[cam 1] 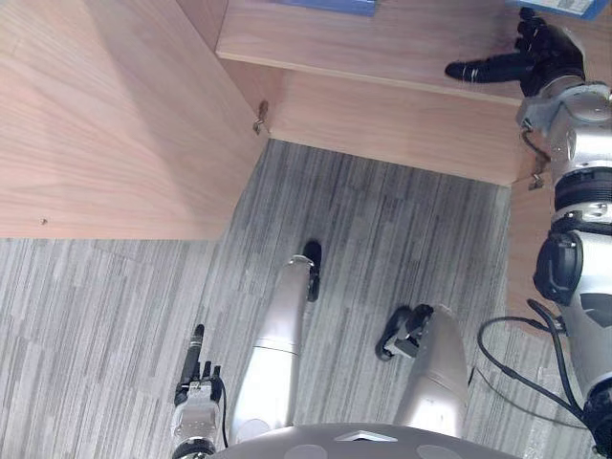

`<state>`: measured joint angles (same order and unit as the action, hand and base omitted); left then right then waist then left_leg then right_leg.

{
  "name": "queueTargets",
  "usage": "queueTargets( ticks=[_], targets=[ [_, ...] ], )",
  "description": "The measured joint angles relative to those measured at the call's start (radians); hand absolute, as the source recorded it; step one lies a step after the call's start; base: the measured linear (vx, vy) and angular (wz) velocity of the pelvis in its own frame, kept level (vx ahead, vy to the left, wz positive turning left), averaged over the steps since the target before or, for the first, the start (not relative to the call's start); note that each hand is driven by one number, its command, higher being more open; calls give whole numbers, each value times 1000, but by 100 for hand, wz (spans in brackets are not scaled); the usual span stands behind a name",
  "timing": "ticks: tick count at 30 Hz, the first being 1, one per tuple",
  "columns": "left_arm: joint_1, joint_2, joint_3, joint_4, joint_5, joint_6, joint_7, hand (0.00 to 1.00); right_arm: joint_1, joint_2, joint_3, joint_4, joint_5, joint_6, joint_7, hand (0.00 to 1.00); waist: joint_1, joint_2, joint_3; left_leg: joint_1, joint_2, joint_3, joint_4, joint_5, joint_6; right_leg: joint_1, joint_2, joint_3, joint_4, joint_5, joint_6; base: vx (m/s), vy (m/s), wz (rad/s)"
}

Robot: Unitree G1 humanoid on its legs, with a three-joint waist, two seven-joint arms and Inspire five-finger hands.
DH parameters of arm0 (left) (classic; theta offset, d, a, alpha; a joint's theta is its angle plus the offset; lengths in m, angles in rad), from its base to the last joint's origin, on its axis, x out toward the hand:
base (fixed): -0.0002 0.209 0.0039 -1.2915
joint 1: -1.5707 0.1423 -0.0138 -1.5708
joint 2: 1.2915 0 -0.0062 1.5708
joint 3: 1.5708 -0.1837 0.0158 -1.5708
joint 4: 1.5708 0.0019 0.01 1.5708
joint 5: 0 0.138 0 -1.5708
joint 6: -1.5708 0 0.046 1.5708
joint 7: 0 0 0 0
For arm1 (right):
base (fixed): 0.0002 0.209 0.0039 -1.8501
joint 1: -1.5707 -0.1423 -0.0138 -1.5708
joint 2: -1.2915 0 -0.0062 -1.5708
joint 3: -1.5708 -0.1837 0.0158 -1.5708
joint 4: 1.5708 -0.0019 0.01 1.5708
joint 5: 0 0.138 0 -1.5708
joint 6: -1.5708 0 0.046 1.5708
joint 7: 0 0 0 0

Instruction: Walk over to the cabinet, pick up the folder, carry it to the office cabinet, place the folder inside the office cabinet, then close the office cabinet door

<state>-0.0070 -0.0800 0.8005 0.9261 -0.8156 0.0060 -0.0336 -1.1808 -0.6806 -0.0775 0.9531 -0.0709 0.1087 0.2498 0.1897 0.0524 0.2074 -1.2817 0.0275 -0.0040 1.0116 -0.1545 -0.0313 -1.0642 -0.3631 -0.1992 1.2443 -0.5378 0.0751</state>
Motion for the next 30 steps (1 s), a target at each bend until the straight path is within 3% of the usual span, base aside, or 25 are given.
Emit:
queueTargets(
  ticks=[5, 9, 14, 24, 27, 30],
  targets=[
    [36, 2, -97, 12, -1, 0, -21, 100, 161, -94, 292, -189, -89, -88, 75, 100, 1, -15, -9, 12, 1, 15, -5, -5, 7, 0, 0, 17, -8, 7, 8, -6, 14, -5],
    [56, 4, -248, 17, -3, -2, -34, 100, 215, -147, 405, -221, -124, -121, 80, 100, 3, -28, -16, 15, 1, 22, -4, -11, 7, 1, -2, 25, -8, 10, 12, -1, 3, -1],
    [57, 30, -326, 20, -11, -14, -39, 100, 225, -152, 451, -212, -160, -122, 82, 100, 5, -50, -29, 18, 1, 27, -4, -12, 12, 1, -2, 29, -9, 11, 14, 0, 0, 0],
    [57, 37, -355, 23, -12, -27, -37, 100, 254, -195, 511, -245, -162, -114, 98, 100, 25, -58, -37, 56, 1, 41, -31, -9, 18, 29, -3, 36, -38, 24, 20, 0, 0, 0],
    [55, 38, -355, 25, -12, -27, -29, 100, 265, -199, 503, -279, -162, -98, 108, 100, 20, -61, -40, 62, 2, 45, -46, -6, 21, 35, 0, 34, -60, 35, 23, 11, 6, -4],
    [49, 37, -354, 28, -15, -27, 0, 100, 300, -116, 404, -321, -198, -60, 26, 100, -1, -61, -40, 65, 4, 52, -58, 2, 35, 38, 2, 35, -83, 48, 28, 20, 22, -6]
  ],
)
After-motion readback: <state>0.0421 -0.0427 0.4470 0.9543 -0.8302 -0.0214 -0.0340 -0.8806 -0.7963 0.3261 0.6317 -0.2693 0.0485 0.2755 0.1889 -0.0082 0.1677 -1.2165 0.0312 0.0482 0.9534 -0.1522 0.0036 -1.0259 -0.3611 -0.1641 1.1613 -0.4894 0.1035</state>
